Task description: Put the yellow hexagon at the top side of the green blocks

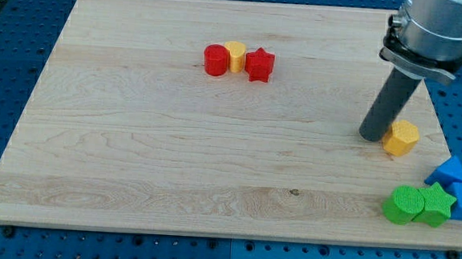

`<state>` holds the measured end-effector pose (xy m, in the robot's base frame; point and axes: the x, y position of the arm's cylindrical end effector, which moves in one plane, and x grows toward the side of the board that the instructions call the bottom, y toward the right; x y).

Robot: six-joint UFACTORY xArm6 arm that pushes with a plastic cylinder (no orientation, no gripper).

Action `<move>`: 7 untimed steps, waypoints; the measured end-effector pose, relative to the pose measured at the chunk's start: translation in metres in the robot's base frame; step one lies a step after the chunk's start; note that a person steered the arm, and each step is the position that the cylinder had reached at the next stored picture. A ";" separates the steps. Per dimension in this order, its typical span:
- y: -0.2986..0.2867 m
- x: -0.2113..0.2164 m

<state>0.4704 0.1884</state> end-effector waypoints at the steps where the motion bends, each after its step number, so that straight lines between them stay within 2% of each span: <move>1: 0.011 -0.021; 2: 0.037 -0.011; 3: 0.037 0.024; 7: 0.035 0.041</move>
<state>0.5117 0.2232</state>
